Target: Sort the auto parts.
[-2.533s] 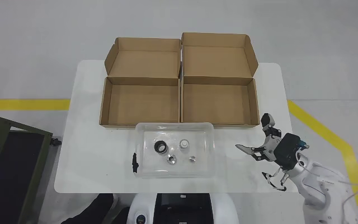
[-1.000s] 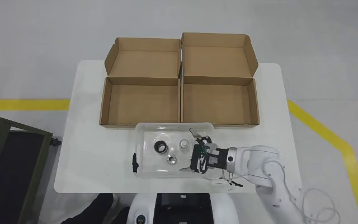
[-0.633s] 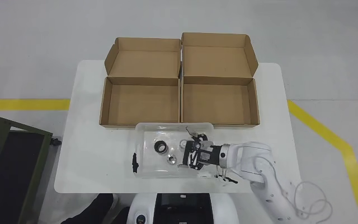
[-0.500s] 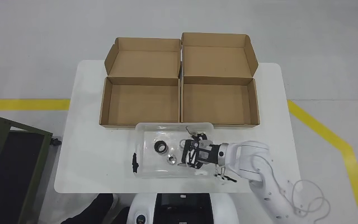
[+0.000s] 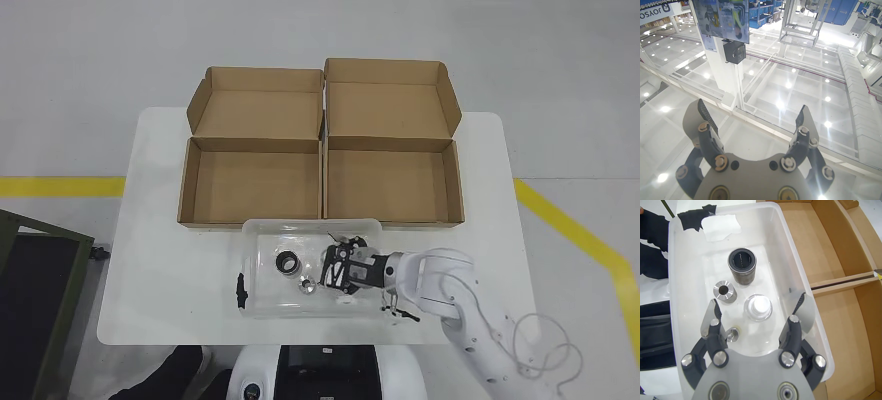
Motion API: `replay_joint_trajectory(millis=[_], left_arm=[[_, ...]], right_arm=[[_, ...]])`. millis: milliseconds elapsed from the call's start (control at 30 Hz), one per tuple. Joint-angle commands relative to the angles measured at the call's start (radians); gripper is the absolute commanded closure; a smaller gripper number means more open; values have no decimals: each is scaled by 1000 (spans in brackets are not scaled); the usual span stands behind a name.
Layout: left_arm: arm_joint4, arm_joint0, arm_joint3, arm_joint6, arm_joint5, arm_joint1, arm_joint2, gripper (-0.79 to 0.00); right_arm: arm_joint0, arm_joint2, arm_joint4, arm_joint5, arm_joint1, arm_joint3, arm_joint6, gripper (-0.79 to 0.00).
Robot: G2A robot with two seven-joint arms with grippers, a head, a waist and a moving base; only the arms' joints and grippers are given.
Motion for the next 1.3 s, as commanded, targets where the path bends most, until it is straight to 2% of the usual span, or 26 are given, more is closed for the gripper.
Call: replay_joint_trajectory(millis=[0,200,233,267,333,433,567,600,1000,1267], left_arm=[[0,0,0,0,0,0,0,-785],[0,0,0,0,0,0,0,-785],[0,0,0,0,0,0,0,-785],[0,0,0,0,0,0,0,-785],[0,0,0,0,0,0,0,-785],[0,0,0,0,0,0,0,-785],[0,0,0,0,0,0,0,-785],[0,0,0,0,0,0,0,-785],[0,0,0,0,0,0,0,-785],[0,0,0,0,0,0,0,-785]], right_arm=[[7,-8,-2,3,0,12,2,-597],[24,-24,2,11,1,35,0,-511],[25,-25,3,14,1,39,0,-468],[27,-26,4,15,2,40,-1,-391],[28,-28,5,16,3,42,-2,-354],[28,-27,10,16,5,41,-2,-259],[25,-25,18,6,9,18,-9,-34],[22,-23,21,2,11,9,-12,0],[-19,18,15,-17,30,-154,-77,0],[4,28,55,-43,36,-226,-113,0]])
